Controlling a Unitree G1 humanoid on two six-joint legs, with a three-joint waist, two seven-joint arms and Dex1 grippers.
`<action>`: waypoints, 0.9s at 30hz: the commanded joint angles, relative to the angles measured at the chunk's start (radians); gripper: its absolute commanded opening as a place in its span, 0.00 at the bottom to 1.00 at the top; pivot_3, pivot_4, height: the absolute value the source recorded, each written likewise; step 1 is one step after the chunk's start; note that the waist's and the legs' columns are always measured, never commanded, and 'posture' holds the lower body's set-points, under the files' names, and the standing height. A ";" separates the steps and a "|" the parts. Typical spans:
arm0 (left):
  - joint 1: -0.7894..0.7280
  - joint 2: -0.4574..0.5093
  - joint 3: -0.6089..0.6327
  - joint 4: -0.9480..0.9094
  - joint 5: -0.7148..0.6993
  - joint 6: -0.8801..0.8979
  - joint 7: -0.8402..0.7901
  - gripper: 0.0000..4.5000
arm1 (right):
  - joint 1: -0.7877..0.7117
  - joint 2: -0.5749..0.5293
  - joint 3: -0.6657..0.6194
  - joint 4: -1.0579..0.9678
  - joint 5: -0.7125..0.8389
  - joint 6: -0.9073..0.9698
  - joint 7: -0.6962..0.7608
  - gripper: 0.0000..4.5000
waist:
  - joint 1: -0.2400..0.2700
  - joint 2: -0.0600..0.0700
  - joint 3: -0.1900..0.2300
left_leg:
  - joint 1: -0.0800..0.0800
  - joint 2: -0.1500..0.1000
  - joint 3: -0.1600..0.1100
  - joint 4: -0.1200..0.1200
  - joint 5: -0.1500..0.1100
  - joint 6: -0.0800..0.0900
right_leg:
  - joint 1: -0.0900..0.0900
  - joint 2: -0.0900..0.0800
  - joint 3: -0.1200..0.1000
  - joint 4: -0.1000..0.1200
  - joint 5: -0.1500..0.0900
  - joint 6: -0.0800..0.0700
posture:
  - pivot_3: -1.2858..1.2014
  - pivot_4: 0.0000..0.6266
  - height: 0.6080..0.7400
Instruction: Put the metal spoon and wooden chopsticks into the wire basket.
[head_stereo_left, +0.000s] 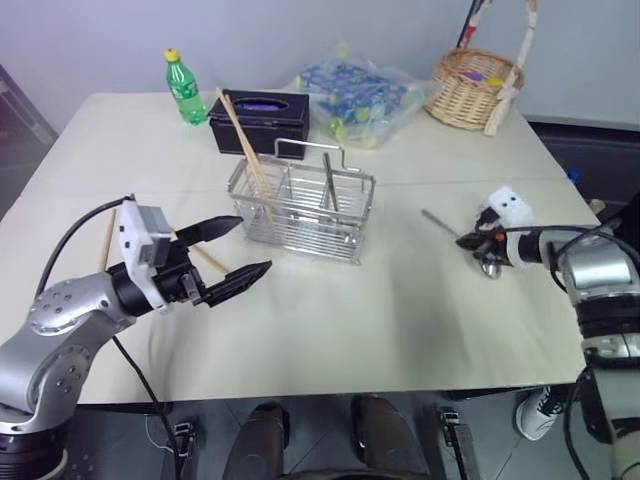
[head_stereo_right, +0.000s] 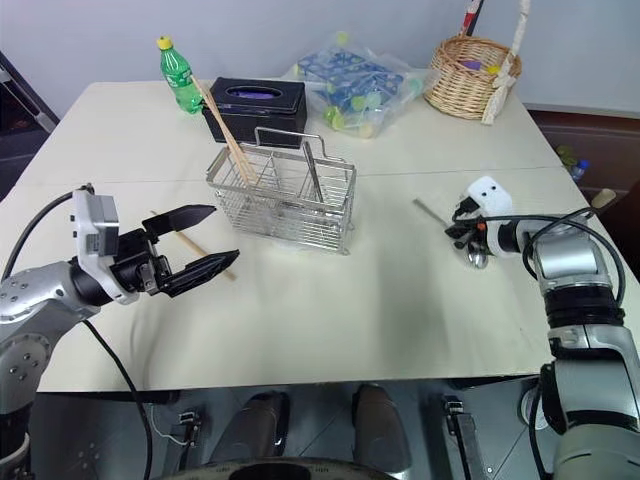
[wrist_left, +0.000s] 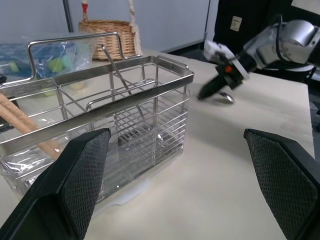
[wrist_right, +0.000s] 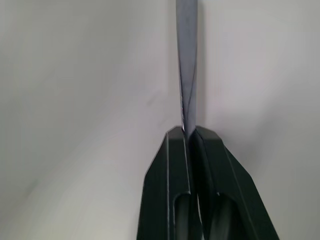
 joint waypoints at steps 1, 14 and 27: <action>0.009 0.010 0.032 -0.015 -0.044 0.009 -0.016 1.00 | -0.045 0.024 -0.092 -0.119 0.036 -0.001 -0.107 0.01 | -0.001 0.000 0.000 | 0.000 0.000 0.000 -0.001 0.000 0.000 | -0.001 0.000 0.000 0.000 0.001 0.002 | 0.52 0.24 1.00; -0.003 0.056 0.065 0.003 -0.095 0.042 -0.055 1.00 | -0.238 0.267 -0.175 -0.506 0.183 0.120 -0.369 0.01 | -0.002 0.003 0.002 | -0.001 0.000 0.000 -0.002 0.000 0.000 | -0.003 0.000 0.000 0.001 0.002 0.003 | 0.52 0.24 1.00; -0.034 0.033 0.059 0.029 -0.056 0.022 -0.011 1.00 | -0.245 0.567 -0.168 -0.697 0.412 0.122 -0.477 0.01 | -0.001 0.003 0.002 | -0.001 0.000 -0.001 -0.003 0.000 0.000 | -0.003 0.000 0.000 0.002 0.002 0.003 | 0.52 0.24 1.00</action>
